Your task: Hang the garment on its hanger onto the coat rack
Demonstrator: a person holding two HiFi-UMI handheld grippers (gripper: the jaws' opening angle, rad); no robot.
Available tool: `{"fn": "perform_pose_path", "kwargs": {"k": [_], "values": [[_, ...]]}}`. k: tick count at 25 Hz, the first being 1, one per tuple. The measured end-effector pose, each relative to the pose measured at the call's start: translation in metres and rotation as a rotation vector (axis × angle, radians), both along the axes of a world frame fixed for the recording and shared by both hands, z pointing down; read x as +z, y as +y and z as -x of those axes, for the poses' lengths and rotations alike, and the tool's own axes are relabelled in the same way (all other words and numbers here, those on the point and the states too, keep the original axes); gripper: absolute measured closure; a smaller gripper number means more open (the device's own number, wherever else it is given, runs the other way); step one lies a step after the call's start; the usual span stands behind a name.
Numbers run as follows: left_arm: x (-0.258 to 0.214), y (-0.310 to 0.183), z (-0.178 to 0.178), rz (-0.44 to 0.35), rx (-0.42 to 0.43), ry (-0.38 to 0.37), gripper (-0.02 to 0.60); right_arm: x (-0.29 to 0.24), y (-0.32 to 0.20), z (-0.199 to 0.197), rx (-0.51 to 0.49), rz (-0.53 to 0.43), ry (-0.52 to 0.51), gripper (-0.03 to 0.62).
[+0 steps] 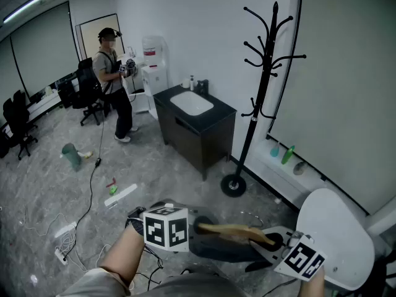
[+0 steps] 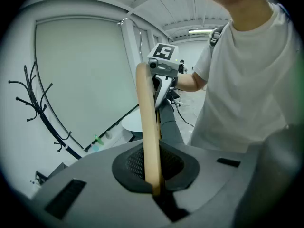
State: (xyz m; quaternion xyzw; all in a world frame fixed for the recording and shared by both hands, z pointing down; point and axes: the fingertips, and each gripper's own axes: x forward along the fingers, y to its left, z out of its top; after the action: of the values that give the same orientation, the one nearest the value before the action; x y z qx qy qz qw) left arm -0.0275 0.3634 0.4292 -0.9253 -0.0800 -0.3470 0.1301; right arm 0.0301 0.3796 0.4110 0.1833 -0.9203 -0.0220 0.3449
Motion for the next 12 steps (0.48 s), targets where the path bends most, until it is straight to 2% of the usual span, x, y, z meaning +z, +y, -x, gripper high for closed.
{"fn": "perform_pose_path", "kwargs": {"k": [12], "values": [[-0.0098,0.0062,-0.0062,-0.016,-0.012,0.011,0.577,-0.0095,0.0054,-0.0062,-0.024,-0.016,0.001,0.579]]}}
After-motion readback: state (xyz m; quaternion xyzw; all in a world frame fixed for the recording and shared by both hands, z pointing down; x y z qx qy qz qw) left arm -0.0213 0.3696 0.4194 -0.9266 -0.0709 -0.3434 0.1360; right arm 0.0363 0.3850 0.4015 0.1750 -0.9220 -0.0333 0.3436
